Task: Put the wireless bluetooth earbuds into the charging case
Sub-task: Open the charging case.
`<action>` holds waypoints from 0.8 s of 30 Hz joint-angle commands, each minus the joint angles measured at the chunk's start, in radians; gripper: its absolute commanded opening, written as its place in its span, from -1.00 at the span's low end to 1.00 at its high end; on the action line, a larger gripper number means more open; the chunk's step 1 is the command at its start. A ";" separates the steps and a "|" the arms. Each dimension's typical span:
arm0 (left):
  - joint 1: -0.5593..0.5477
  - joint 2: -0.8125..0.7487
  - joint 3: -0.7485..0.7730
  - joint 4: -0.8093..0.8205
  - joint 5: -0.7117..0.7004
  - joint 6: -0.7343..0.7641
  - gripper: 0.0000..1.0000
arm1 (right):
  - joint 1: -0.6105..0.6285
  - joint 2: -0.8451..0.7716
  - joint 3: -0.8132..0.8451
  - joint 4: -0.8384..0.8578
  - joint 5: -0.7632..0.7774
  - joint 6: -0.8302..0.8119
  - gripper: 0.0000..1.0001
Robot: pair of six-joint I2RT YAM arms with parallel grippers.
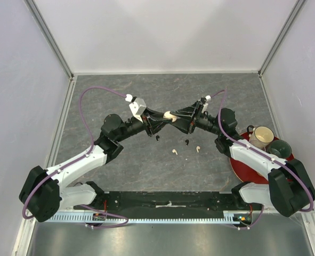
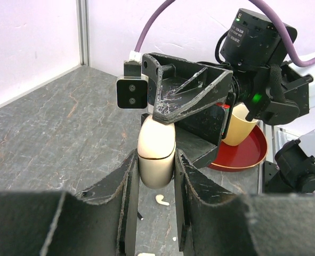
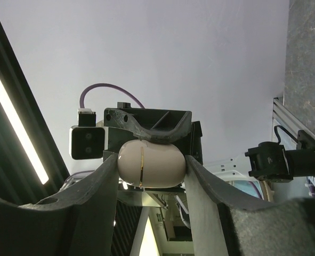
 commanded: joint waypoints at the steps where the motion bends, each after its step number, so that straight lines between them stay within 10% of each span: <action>1: -0.012 0.017 0.023 0.040 -0.005 0.017 -0.46 | 0.005 -0.016 0.046 0.019 0.002 -0.018 -0.49; 24: -0.018 0.087 0.014 0.154 -0.021 -0.047 -0.18 | 0.013 0.006 0.031 0.113 -0.013 0.036 -0.56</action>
